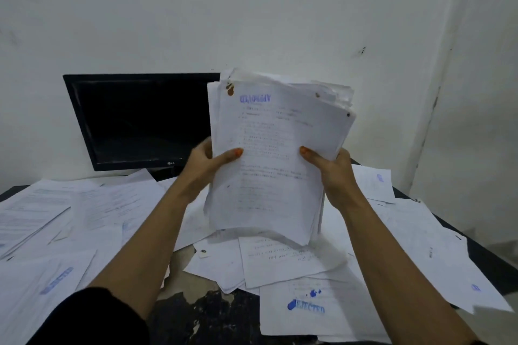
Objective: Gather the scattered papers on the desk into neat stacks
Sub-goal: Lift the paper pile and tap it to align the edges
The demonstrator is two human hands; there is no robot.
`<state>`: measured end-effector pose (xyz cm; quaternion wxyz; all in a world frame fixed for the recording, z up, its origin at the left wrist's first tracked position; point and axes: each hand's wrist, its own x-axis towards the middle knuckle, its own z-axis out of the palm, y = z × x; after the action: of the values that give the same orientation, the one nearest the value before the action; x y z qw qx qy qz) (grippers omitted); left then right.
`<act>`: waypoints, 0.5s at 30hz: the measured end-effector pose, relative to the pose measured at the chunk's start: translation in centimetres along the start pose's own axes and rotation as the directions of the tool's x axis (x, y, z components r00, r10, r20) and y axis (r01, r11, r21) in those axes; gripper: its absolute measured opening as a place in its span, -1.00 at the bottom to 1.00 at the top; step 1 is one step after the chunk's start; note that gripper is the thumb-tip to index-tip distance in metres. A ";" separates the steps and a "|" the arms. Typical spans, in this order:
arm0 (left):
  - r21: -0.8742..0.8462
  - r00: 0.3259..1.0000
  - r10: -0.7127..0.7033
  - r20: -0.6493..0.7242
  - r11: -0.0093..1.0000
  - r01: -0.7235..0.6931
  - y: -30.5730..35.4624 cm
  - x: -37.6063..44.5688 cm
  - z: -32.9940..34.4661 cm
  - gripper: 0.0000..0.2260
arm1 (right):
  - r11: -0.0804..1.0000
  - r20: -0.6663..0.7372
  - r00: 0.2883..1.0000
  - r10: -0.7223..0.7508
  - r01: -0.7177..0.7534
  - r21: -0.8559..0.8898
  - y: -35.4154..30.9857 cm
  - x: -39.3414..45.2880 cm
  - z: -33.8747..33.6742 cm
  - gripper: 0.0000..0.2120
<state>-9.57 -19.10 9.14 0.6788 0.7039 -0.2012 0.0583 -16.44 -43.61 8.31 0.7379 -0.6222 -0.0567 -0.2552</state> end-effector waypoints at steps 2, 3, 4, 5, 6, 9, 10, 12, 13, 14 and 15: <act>-0.067 0.998 -0.050 -0.032 0.997 0.048 -1.4 -0.5 0.7 -0.46 | 0.999 0.012 1.000 0.025 -0.025 0.026 0.3 0.1 0.1 -0.71; -0.099 0.997 -0.057 -0.046 0.994 0.052 -2.0 -0.8 1.0 -0.54 | 0.999 0.026 0.999 0.040 -0.040 0.026 0.6 0.0 0.1 -0.70; -0.110 0.996 -0.068 -0.050 0.992 0.063 -2.9 -0.9 1.0 -0.59 | 0.998 0.046 0.997 0.055 -0.056 0.009 1.0 -0.1 0.0 -0.68; -0.121 0.996 -0.087 -0.035 0.989 0.082 -3.6 -1.3 1.0 -0.62 | 0.997 0.069 0.995 0.075 -0.073 -0.025 1.5 -0.3 -0.1 -0.65; -0.120 0.993 -0.116 -0.018 0.986 0.113 -4.6 -1.5 0.9 -0.63 | 0.993 0.088 0.991 0.102 -0.096 -0.068 2.1 -0.6 -0.2 -0.62; -0.086 0.984 -0.177 0.024 0.980 0.178 -6.9 -2.5 1.1 -0.60 | 0.979 0.100 0.981 0.165 -0.151 -0.135 3.8 -1.2 -0.4 -0.49; -0.076 0.982 -0.188 0.027 0.979 0.190 -7.5 -2.6 1.2 -0.59 | 0.977 0.090 0.981 0.170 -0.155 -0.147 4.1 -1.2 -0.4 -0.47; -0.063 0.980 -0.197 0.011 0.978 0.197 -8.2 -2.6 1.4 -0.60 | 0.977 0.064 0.986 0.157 -0.145 -0.156 4.3 -1.2 -0.3 -0.56; -0.066 0.981 -0.195 0.002 0.979 0.195 -8.2 -2.5 1.5 -0.59 | 0.979 0.045 0.988 0.146 -0.138 -0.150 4.4 -1.1 -0.2 -0.63; -0.071 0.981 -0.192 -0.008 0.979 0.191 -8.4 -2.4 1.6 -0.55 | 0.982 0.026 0.991 0.132 -0.127 -0.139 4.4 -1.2 0.0 -0.68; -0.078 0.982 -0.190 -0.016 0.979 0.189 -8.5 -2.4 1.7 -0.50 | 0.984 0.011 0.993 0.113 -0.111 -0.136 4.6 -1.3 0.2 -0.69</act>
<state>-9.04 -20.33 0.18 0.7098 0.6928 -0.1274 -0.0061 -15.49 -42.59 3.74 0.7067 -0.6754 -0.0111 -0.2106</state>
